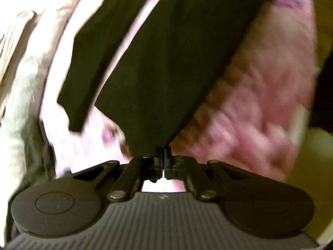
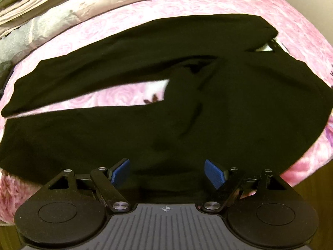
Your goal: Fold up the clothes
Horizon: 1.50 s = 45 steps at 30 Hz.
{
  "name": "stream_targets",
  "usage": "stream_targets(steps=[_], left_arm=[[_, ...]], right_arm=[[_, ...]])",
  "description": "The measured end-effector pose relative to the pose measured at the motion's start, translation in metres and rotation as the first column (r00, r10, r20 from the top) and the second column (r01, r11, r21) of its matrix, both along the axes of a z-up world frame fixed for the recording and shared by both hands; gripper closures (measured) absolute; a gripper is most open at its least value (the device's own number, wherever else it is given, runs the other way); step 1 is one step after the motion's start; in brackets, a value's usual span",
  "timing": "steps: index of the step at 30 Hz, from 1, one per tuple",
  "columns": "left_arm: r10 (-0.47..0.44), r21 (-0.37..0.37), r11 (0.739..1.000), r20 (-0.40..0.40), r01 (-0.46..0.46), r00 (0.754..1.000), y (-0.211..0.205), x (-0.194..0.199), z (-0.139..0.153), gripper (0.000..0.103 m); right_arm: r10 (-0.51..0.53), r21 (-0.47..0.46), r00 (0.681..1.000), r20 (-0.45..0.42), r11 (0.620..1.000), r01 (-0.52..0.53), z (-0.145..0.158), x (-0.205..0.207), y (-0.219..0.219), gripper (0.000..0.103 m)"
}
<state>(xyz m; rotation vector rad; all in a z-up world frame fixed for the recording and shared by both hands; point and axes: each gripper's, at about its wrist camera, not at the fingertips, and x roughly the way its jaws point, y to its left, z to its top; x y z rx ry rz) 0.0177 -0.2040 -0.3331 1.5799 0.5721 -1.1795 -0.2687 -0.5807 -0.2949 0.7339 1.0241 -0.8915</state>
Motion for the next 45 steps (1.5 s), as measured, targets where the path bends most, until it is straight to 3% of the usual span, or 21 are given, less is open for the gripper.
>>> stream_targets(steps=[3, 10, 16, 21, 22, 26, 28, 30, 33, 37, 40, 45], left_arm=[[-0.006, 0.095, 0.995, -0.020, 0.008, 1.000, 0.025, -0.025, 0.000, 0.103], [0.092, 0.218, 0.972, -0.019, -0.086, 0.996, 0.017, -0.054, -0.010, 0.103], [0.039, 0.302, 0.953, -0.051, -0.022, 0.998, 0.026, -0.081, 0.004, 0.103], [0.054, 0.321, 0.946, -0.019, -0.045, 0.998, 0.016, -0.077, 0.020, 0.085], [0.070, 0.303, 0.951, -0.027, -0.059, 0.997, 0.008, -0.073, 0.027, 0.077], [0.086, 0.201, 0.977, -0.041, -0.076, 0.995, -0.037, -0.052, 0.048, 0.075], [0.037, 0.150, 0.988, -0.041, -0.031, 0.998, -0.070, -0.043, 0.048, 0.075], [-0.019, 0.100, 0.995, -0.046, 0.023, 0.999, -0.105, -0.041, 0.046, 0.071], [-0.099, 0.011, 0.995, -0.074, 0.100, 0.992, -0.167, -0.047, 0.047, 0.070], [-0.134, -0.123, 0.986, -0.165, 0.115, 0.977, -0.249, -0.069, 0.066, 0.070], [-0.165, -0.209, 0.971, -0.216, 0.120, 0.962, -0.307, -0.099, 0.080, 0.065], [-0.174, -0.250, 0.964, -0.312, 0.096, 0.934, -0.393, -0.157, 0.084, 0.061]], right_arm=[[-0.032, -0.005, 0.999, 0.003, 0.999, 0.032, 0.000, -0.024, 0.003, 0.022], [-0.173, 0.046, 0.985, 0.015, 0.984, 0.172, -0.003, -0.084, 0.008, 0.022], [-0.313, 0.055, 0.947, 0.070, 0.949, 0.310, 0.001, -0.126, -0.006, 0.022], [-0.428, 0.098, 0.895, 0.127, 0.903, 0.419, 0.001, -0.155, -0.020, 0.022], [-0.447, 0.094, 0.885, 0.128, 0.894, 0.438, 0.003, -0.159, -0.022, 0.022], [-0.495, -0.002, 0.865, 0.084, 0.868, 0.497, 0.022, -0.169, -0.028, 0.022], [-0.523, -0.089, 0.852, 0.028, 0.847, 0.523, 0.033, -0.171, -0.031, 0.022], [-0.555, -0.115, 0.831, 0.027, 0.824, 0.554, 0.042, -0.174, -0.036, 0.022], [-0.579, -0.133, 0.813, 0.064, 0.802, 0.582, 0.054, -0.180, -0.044, 0.022], [-0.592, -0.150, 0.800, 0.097, 0.786, 0.600, 0.063, -0.193, -0.062, 0.022], [-0.579, -0.179, 0.811, 0.091, 0.791, 0.585, 0.061, -0.209, -0.083, 0.022], [-0.479, -0.229, 0.876, 0.060, 0.847, 0.479, 0.040, -0.234, -0.128, 0.022]])
